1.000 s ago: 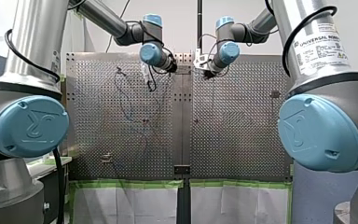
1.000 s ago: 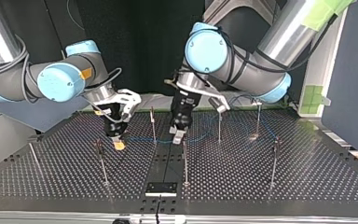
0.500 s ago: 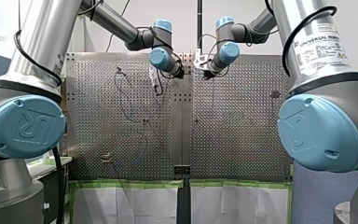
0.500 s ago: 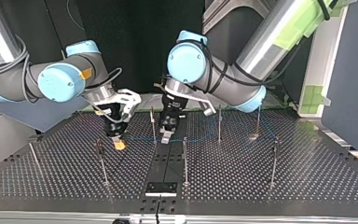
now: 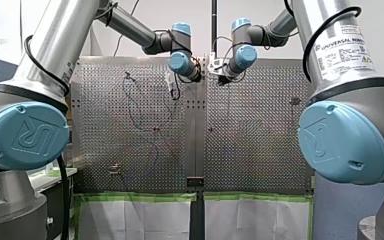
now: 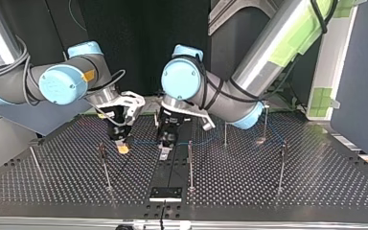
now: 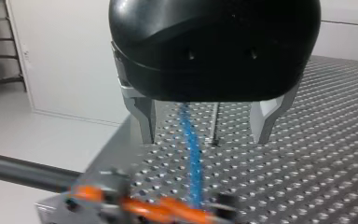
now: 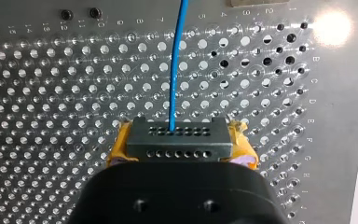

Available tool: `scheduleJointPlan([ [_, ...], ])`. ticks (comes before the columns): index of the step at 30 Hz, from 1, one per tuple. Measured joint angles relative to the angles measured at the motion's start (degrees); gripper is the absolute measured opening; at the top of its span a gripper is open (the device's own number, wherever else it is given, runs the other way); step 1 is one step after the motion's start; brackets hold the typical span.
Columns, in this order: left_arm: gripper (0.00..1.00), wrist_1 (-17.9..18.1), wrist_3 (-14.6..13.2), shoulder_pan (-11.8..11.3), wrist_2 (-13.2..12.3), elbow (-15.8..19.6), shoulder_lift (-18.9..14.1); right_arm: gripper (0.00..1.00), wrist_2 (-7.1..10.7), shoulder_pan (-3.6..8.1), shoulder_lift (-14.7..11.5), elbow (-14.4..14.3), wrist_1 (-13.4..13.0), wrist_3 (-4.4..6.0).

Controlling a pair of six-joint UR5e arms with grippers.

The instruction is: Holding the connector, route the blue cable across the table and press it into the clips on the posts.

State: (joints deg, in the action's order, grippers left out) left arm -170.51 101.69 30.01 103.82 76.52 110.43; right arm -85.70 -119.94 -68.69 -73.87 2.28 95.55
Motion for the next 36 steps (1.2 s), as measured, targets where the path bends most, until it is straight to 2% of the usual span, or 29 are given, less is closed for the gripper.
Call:
scheduleJointPlan([
  [2,1.0,-0.1,-0.1,0.0,0.0,-0.3,0.0,0.0,0.01,0.0,0.0,0.0,0.0,0.0],
  [3,0.91,-0.2,-0.2,0.0,0.1,-0.5,0.0,0.0,0.02,0.0,0.0,0.0,0.0,0.0],
  [4,0.91,-0.3,-0.3,0.0,0.3,-0.6,0.0,0.0,0.04,0.0,0.0,0.0,0.0,0.0],
  [5,0.86,-0.4,-0.5,0.0,0.5,-0.6,0.0,0.0,0.05,0.0,0.0,0.0,0.0,0.0],
  [6,0.61,-0.6,-0.6,0.0,0.9,-0.6,0.0,0.0,0.06,0.0,0.0,0.0,0.0,0.0],
  [7,0.61,-0.8,-0.8,0.0,1.3,-0.6,0.0,0.0,0.07,0.0,0.0,0.0,0.0,0.0],
  [8,0.42,-1.0,-1.0,0.1,1.7,-0.6,0.0,0.0,0.07,0.0,0.0,0.0,0.0,0.01],
  [9,0.28,-1.2,-1.2,0.1,2.3,-0.7,0.0,0.0,0.08,-0.01,0.0,0.0,0.0,0.01],
  [10,0.28,-1.3,-1.4,0.1,2.8,-0.7,0.0,0.0,0.08,-0.01,0.0,0.0,0.1,0.01],
  [11,0.12,-1.4,-1.6,0.1,3.3,-0.6,0.0,0.0,0.09,-0.01,0.0,0.0,0.1,0.02],
  [12,0.05,-1.5,-1.8,0.1,3.9,-0.7,0.0,0.0,0.09,0.0,0.0,0.0,0.1,0.02],
  [13,0.05,-1.6,-1.9,0.1,4.3,-0.7,0.0,0.0,0.09,0.0,0.0,0.0,0.1,0.03],
  [14,0.01,-1.6,-2.0,0.1,4.7,-0.7,0.0,0.0,0.09,0.02,0.0,0.0,0.1,0.02],
  [22,0.01,-2.7,-2.3,0.6,8.2,-0.5,0.0,0.0,0.17,0.17,0.0,0.0,0.1,0.36],
  [27,0.01,-3.0,-2.3,1.6,9.3,0.8,0.0,0.0,0.25,0.13,0.0,0.0,0.9,0.66],
  [36,0.01,0.6,-1.6,4.1,11.3,5.2,0.0,0.0,0.25,-0.69,-0.2,-1.8,3.5,0.7],
])
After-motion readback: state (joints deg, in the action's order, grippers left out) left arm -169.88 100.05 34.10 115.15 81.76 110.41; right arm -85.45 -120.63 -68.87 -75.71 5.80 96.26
